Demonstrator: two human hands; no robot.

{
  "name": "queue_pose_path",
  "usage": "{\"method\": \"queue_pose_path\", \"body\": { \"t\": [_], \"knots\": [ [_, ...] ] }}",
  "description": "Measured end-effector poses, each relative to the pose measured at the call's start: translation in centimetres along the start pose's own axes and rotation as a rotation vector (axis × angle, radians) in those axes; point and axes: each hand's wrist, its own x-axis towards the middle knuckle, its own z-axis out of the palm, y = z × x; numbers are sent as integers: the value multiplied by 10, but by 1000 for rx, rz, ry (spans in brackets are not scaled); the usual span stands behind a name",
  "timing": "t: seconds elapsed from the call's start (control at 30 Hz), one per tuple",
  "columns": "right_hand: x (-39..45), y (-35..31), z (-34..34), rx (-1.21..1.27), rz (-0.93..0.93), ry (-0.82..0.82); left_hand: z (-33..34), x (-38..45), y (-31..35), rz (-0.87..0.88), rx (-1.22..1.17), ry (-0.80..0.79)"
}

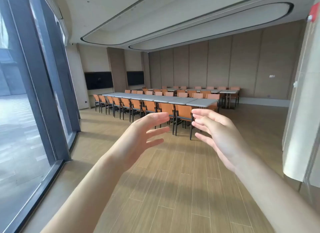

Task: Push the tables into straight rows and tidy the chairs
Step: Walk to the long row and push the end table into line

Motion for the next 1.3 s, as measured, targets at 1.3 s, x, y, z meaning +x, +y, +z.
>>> {"method": "queue_pose_path", "body": {
  "t": [1.3],
  "knots": [
    [127,25,-51,-75,33,289,58,169,-59,-9,-86,-140]
  ]
}}
